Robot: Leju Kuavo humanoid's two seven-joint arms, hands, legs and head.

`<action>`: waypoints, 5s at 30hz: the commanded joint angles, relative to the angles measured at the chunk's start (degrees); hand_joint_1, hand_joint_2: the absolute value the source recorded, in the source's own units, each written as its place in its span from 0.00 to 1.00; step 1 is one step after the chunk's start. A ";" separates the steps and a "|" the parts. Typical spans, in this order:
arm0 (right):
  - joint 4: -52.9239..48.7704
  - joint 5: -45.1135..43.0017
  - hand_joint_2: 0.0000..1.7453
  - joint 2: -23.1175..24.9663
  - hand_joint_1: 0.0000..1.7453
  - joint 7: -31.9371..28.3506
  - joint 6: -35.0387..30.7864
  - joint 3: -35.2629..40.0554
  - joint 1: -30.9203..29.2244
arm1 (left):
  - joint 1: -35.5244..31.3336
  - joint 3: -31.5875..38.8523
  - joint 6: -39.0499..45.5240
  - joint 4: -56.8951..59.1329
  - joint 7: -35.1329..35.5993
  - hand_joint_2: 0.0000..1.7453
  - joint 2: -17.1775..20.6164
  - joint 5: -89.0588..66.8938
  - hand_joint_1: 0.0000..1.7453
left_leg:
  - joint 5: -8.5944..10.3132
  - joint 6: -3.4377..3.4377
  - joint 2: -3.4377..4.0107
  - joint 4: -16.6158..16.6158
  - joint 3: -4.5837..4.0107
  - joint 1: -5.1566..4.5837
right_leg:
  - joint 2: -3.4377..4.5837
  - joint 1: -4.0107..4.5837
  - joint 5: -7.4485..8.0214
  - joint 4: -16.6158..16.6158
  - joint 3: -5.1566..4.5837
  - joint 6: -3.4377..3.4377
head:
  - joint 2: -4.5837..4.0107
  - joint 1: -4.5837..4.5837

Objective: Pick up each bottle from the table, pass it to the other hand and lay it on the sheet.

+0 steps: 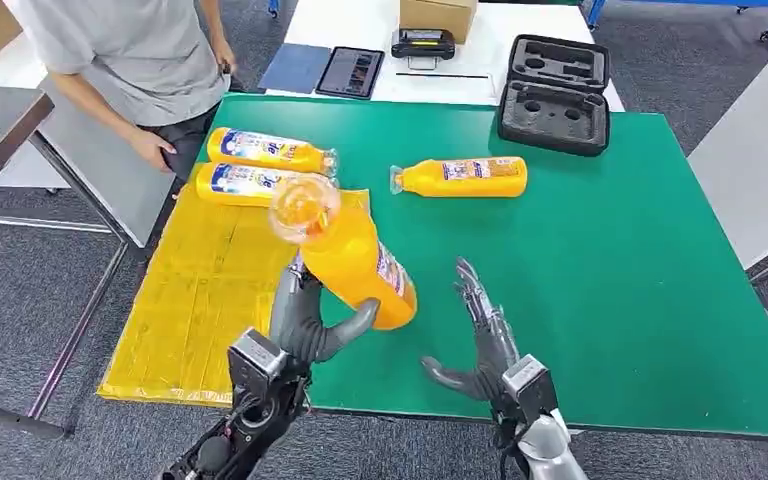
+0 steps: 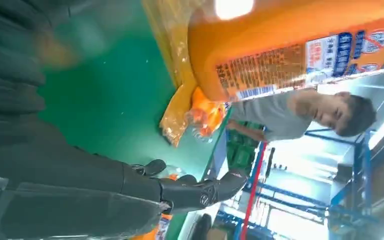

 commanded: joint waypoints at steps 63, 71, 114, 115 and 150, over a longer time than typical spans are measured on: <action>6.51 -1.84 1.00 3.71 0.00 0.30 1.27 -12.61 3.33 | -25.85 -9.74 0.96 53.08 43.34 1.00 5.14 -74.42 1.00 | -0.08 -0.10 0.11 -0.01 0.28 0.11 | 0.12 0.11 -0.06 -0.01 0.30 -0.13 | 0.00 0.02; 7.57 -1.49 1.00 3.96 0.00 0.30 1.40 -12.57 3.25 | -25.56 -8.92 -0.66 53.00 44.16 1.00 7.13 -76.26 1.00 | -0.09 -0.11 0.15 -0.01 0.34 0.11 | 0.18 0.11 -0.05 -0.01 0.35 -0.14 | 0.00 0.02; 8.32 -0.85 1.00 3.26 0.00 0.30 -0.13 -15.82 3.96 | -16.07 4.15 1.53 38.01 9.97 1.00 -0.25 -54.72 0.00 | -0.12 -0.10 0.06 -0.02 0.38 0.08 | 0.07 0.09 -0.11 -0.03 0.41 -0.13 | 0.00 0.02; 8.59 -0.83 1.00 3.26 0.00 0.30 -0.37 -15.89 3.88 | -14.82 4.40 1.83 34.64 8.23 1.00 -0.45 -52.95 0.00 | -0.07 -0.08 0.03 -0.02 0.27 0.04 | 0.05 0.05 -0.07 -0.01 0.29 -0.10 | 0.00 0.02; -6.10 2.06 0.00 2.79 0.00 0.30 -28.00 4.10 12.23 | 11.58 0.49 -3.78 -4.41 0.15 1.00 -0.01 1.77 0.00 | -0.16 -0.13 0.10 -0.08 0.30 0.08 | 0.12 0.09 -0.12 -0.08 0.30 -0.15 | 0.00 0.02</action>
